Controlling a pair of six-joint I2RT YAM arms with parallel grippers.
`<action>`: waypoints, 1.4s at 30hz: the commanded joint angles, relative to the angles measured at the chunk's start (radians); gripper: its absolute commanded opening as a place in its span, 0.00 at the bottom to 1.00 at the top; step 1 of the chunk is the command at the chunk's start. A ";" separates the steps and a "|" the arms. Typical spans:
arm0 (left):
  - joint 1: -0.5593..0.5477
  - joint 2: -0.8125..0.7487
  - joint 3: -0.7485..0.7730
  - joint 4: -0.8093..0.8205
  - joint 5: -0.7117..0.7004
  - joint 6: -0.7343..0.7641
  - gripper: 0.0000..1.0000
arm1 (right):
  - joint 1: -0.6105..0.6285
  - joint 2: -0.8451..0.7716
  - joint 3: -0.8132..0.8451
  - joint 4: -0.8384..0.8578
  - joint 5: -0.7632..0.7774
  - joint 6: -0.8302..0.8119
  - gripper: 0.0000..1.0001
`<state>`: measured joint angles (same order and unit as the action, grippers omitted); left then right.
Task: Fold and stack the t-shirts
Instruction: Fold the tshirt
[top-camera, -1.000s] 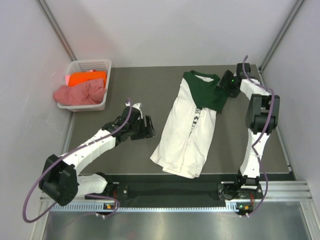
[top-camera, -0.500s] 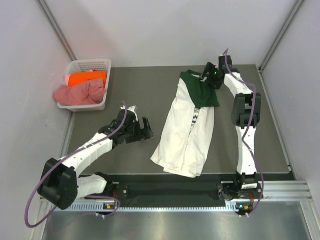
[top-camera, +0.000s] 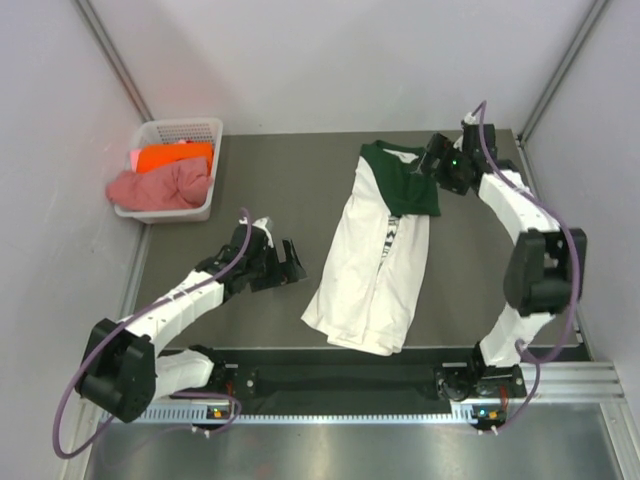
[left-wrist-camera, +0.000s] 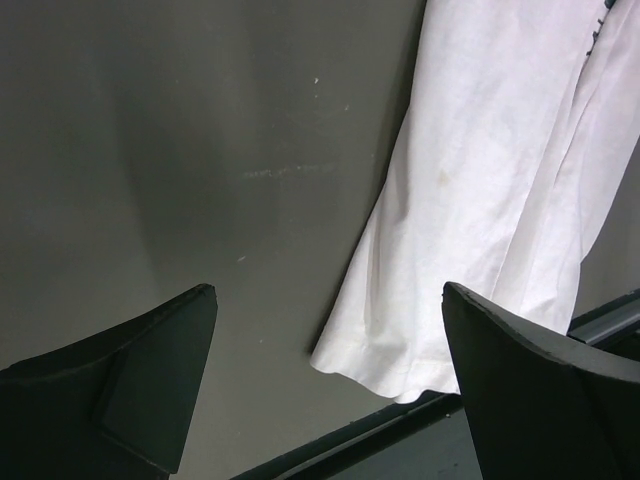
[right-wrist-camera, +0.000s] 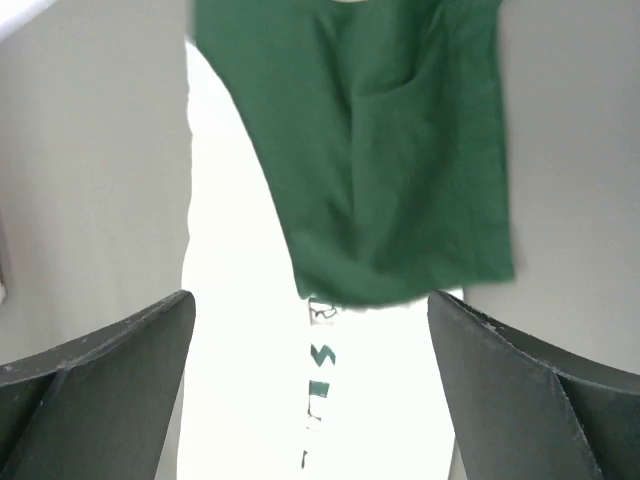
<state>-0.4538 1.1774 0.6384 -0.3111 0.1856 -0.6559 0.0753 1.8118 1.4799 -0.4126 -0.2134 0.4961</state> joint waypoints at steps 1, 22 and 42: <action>0.004 -0.022 -0.011 0.049 0.011 -0.001 0.99 | 0.056 -0.230 -0.230 0.077 0.136 -0.007 1.00; -0.029 -0.007 -0.129 0.147 0.229 -0.046 0.74 | 0.560 -1.006 -1.087 -0.094 0.123 0.455 0.57; -0.192 0.093 -0.138 0.208 0.132 -0.117 0.57 | 0.804 -0.962 -1.138 -0.130 0.207 0.605 0.22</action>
<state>-0.6342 1.2602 0.4717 -0.1257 0.3458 -0.7662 0.8520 0.8516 0.3187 -0.4908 -0.0216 1.0866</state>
